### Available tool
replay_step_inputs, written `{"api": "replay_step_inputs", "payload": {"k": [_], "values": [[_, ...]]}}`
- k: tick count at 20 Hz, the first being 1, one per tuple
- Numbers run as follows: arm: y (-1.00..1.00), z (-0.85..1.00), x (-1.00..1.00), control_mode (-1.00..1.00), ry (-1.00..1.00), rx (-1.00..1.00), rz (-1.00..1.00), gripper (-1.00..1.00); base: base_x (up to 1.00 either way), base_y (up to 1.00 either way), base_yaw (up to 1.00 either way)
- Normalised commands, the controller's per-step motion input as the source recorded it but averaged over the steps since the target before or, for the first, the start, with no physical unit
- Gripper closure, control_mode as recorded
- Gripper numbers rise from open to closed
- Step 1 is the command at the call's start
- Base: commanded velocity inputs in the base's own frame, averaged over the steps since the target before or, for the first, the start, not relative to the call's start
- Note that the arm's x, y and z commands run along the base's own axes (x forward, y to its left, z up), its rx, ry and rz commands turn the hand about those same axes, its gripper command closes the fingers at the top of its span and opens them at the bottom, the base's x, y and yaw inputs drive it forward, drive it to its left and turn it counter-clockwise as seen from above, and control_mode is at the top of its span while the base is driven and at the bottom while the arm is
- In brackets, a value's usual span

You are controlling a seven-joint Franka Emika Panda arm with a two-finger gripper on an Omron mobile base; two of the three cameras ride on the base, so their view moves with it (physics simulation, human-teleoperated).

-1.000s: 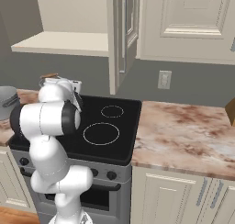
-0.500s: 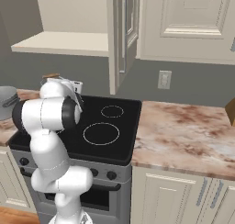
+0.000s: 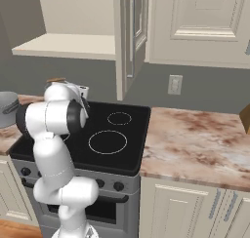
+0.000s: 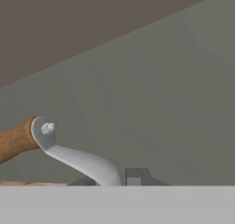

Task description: Pick the kettle from the cabinet and place it on a stove burner. Then pick the pot from the counter and place it on another stove burner. Finally, turn both burners on.

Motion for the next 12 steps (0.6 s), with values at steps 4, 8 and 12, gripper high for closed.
{"api": "replay_step_inputs", "payload": {"k": [4, 8, 12], "values": [[0.0, -0.09, 0.16, -1.0, 0.0, 0.0, 0.0, 1.0, 0.0, 0.0, 0.0], [0.01, -0.15, 0.14, -1.0, 0.0, 0.0, 0.0, 1.0, 0.0, 0.0, 0.0], [0.03, -0.19, 0.12, -1.0, 0.0, 0.0, 0.0, 1.0, 0.0, 0.0, 0.0]]}}
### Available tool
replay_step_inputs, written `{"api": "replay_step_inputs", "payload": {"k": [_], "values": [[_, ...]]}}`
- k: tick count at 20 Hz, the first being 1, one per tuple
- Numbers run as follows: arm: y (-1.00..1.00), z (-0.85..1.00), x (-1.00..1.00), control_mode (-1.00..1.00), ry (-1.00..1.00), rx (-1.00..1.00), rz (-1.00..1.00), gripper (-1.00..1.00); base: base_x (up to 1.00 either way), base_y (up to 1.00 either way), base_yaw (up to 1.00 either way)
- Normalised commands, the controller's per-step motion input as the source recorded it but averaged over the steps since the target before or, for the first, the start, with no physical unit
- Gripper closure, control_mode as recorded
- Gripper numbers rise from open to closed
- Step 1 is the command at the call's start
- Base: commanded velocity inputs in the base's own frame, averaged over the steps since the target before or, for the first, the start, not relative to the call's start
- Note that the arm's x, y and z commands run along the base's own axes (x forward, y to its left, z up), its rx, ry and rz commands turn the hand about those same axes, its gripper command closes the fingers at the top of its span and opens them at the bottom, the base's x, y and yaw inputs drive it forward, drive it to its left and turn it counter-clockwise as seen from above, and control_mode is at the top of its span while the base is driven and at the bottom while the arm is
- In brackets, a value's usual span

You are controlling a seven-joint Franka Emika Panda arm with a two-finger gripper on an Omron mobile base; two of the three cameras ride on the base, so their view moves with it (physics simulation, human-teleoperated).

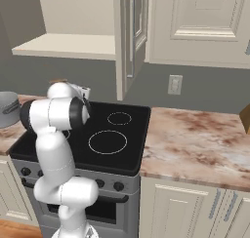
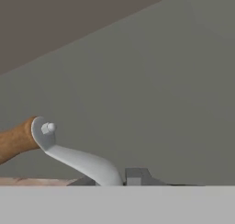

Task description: Pick the kettle from the cabinet and place it on a stove burner. Then pick the pot from the counter and place it on another stove burner. Finally, turn both burners on.

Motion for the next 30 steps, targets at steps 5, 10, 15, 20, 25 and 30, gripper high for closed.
{"api": "replay_step_inputs", "payload": {"k": [5, 10, 15, 20, 25, 30], "values": [[0.05, -0.21, 0.11, -1.0, 0.0, 0.0, 0.0, 1.0, 0.0, 0.0, 0.0], [0.07, -0.21, 0.11, -1.0, 0.0, 0.0, 0.0, 1.0, 0.0, 0.0, 0.0], [0.07, -0.19, 0.14, -1.0, 0.0, 0.0, 0.0, 1.0, 0.0, 0.0, 0.0], [0.11, -0.19, 0.19, -1.0, 0.0, 0.0, 0.0, 1.0, 0.0, 0.0, 0.0], [0.09, -0.2, 0.21, -1.0, 0.0, 0.0, 0.0, 1.0, 0.0, 0.0, 0.0], [0.08, -0.18, 0.19, -1.0, 0.0, 0.0, 0.0, 1.0, 0.0, 0.0, 0.0]]}}
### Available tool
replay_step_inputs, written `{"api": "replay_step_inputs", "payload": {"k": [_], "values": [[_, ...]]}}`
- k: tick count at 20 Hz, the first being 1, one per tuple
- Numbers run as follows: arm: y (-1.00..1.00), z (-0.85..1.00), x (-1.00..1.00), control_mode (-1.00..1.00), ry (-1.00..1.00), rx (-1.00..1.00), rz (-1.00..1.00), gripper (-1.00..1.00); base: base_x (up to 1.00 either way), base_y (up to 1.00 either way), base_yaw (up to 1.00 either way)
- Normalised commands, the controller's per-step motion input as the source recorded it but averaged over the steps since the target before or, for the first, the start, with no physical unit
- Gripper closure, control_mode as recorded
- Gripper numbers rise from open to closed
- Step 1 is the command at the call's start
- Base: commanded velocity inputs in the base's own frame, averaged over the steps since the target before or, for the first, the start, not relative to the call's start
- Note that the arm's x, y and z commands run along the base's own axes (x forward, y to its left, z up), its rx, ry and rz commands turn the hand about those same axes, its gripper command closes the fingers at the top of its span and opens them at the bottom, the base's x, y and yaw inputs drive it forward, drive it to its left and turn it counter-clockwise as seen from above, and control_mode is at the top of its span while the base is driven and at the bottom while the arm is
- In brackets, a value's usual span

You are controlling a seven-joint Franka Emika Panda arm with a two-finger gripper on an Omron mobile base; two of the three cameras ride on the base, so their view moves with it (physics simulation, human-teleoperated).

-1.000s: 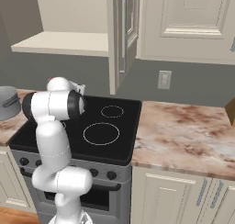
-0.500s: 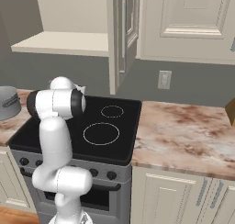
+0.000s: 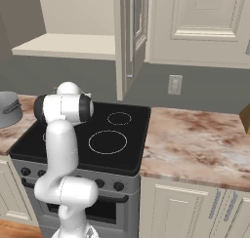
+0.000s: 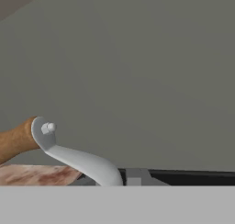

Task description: Pick the kettle from the cabinet and place it on a stove burner. Then pick the pot from the counter and place it on another stove burner. Finally, turn both burners on.

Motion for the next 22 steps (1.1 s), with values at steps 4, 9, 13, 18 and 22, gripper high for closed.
{"api": "replay_step_inputs", "payload": {"k": [4, 9, 13, 18, 22], "values": [[0.08, -0.17, 0.18, -1.0, -0.01, 0.0, 0.0, 1.0, 0.0, 0.0, 0.0], [0.07, -0.16, 0.19, -1.0, -0.01, 0.0, 0.0, 1.0, 0.0, 0.0, 0.0], [0.07, -0.15, 0.2, -1.0, -0.02, 0.0, 0.0, 1.0, 0.0, 0.0, 0.0], [0.06, -0.17, 0.19, -1.0, -0.02, 0.0, 0.0, 1.0, 0.0, 0.0, 0.0], [0.06, -0.18, 0.18, -1.0, -0.02, 0.0, 0.0, 1.0, 0.0, 0.0, 0.0]]}}
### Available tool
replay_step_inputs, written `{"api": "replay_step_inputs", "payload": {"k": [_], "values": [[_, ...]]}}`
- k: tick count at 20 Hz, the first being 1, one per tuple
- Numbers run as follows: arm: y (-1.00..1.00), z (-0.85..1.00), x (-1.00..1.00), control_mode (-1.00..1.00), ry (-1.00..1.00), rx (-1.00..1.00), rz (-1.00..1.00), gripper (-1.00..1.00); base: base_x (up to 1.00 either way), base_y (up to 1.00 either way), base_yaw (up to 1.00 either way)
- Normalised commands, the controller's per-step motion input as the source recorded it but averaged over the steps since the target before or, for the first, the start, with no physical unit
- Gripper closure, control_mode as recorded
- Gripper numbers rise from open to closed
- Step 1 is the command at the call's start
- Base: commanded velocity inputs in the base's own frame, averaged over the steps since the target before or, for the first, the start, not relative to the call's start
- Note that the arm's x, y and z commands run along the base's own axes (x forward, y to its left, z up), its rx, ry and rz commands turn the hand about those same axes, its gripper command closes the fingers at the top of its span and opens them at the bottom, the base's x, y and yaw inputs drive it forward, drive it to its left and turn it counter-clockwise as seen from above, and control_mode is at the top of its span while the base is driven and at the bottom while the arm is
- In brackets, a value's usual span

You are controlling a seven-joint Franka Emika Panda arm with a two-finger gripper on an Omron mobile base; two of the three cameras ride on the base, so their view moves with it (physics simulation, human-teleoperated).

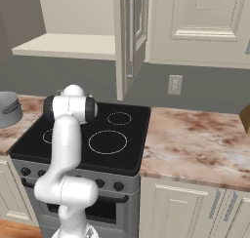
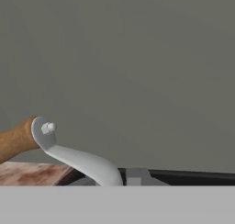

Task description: Pick the kettle from the cabinet and place it on a stove burner. Then pick the pot from the counter and place it on another stove burner. Finally, turn both burners on.

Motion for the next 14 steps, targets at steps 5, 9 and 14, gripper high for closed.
{"api": "replay_step_inputs", "payload": {"k": [5, 9, 14], "values": [[0.06, -0.15, 0.19, -1.0, -0.03, 0.0, 0.0, 1.0, 0.0, 0.0, 0.0], [0.05, -0.13, 0.23, -1.0, -0.06, 0.0, 0.0, 1.0, 0.0, 0.0, 0.0], [0.1, -0.12, 0.23, -1.0, -0.05, 0.0, 0.0, 1.0, 0.0, 0.0, 0.0]]}}
